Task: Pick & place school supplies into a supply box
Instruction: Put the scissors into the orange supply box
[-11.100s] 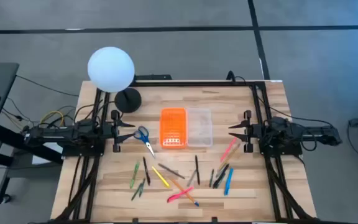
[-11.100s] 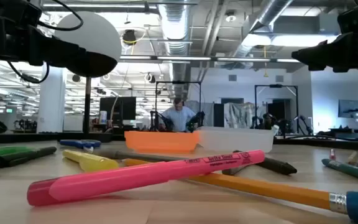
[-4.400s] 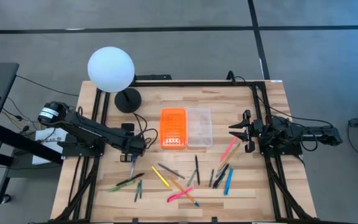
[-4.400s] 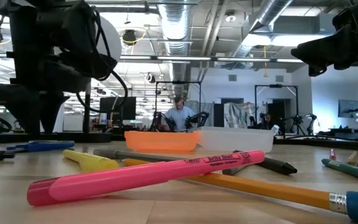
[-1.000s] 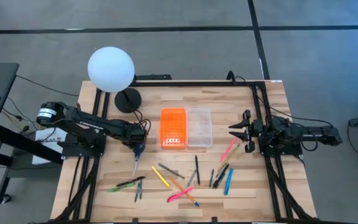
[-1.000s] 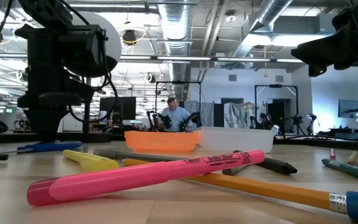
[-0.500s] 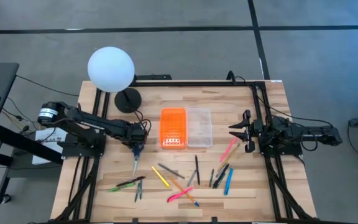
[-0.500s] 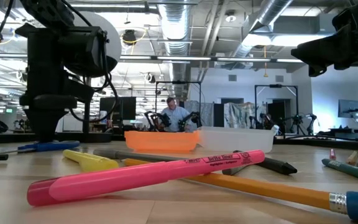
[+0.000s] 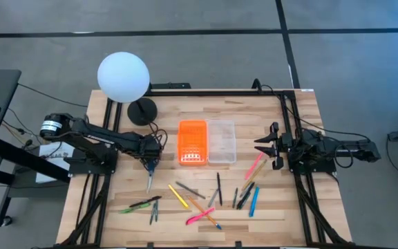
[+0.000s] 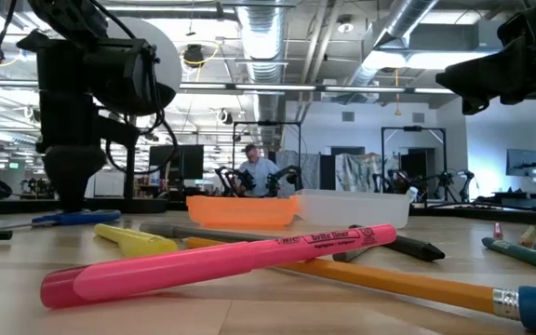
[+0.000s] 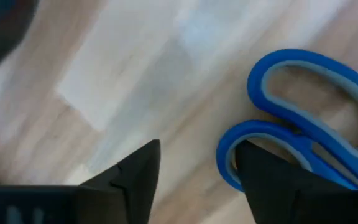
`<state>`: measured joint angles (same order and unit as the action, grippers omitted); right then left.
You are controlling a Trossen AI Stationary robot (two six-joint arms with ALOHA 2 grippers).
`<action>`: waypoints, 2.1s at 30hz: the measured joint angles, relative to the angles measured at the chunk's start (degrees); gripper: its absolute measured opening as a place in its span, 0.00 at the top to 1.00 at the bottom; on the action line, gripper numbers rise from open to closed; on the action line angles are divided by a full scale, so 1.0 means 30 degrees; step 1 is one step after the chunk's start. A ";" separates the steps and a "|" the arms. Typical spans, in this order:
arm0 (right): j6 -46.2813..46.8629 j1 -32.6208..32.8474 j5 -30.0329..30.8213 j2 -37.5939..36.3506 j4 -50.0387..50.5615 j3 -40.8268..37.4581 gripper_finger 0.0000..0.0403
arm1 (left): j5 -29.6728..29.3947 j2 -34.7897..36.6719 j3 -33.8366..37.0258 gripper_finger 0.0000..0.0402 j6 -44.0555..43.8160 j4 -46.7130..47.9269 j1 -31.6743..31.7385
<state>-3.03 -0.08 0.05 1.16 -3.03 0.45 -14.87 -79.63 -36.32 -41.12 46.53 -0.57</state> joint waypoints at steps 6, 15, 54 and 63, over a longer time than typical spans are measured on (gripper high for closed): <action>0.0000 0.0007 0.0000 0.0002 0.0000 0.0000 0.73 | 0.0346 0.1887 -0.0036 0.42 0.0415 -0.0052 -0.0032; -0.0015 0.0005 0.0000 -0.0005 0.0007 0.0000 0.73 | 0.1840 0.2809 -0.0066 0.46 0.9055 -0.0855 -0.0040; -0.0160 -0.0015 0.0022 0.0002 0.0153 0.0000 0.73 | 0.0829 -0.1971 -0.1141 0.64 1.1497 -0.5017 0.0574; -0.0160 -0.0015 0.0022 -0.0005 0.0153 0.0000 0.73 | 0.1014 -0.1978 -0.1559 0.64 0.8200 -0.4085 0.1428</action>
<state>-3.51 -0.12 0.12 1.15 -2.57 0.45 -11.83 -85.56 -40.99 -16.52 34.27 3.71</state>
